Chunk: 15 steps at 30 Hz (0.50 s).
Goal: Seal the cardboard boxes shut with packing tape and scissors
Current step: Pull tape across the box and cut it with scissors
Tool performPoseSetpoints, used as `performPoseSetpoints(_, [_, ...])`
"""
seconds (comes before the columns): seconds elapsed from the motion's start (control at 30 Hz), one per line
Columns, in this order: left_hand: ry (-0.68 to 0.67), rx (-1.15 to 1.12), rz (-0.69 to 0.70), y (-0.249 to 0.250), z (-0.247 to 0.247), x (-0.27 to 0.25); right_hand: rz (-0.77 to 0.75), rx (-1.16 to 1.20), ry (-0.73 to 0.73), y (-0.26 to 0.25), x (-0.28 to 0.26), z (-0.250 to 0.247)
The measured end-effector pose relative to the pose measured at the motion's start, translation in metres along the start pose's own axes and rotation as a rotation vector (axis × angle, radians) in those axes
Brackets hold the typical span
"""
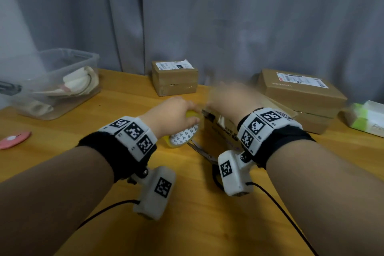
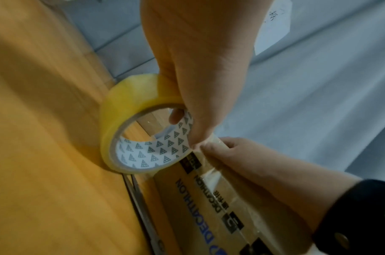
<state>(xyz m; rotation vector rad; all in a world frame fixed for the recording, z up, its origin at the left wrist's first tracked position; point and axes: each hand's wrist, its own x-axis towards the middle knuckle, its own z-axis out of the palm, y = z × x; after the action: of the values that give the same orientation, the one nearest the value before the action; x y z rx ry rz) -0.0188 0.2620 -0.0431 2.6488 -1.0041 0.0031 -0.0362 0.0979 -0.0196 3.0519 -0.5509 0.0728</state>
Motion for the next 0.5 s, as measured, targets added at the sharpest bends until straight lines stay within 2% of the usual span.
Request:
performPoseSetpoints(0.23, [0.045,-0.032,-0.027,0.003,0.004,0.002,0.047,-0.005,-0.033,-0.008,0.003,0.000])
performPoseSetpoints(0.5, [0.107,-0.075,-0.037,-0.001,-0.002,-0.009,-0.002,0.024,-0.122,-0.001,-0.001,-0.006])
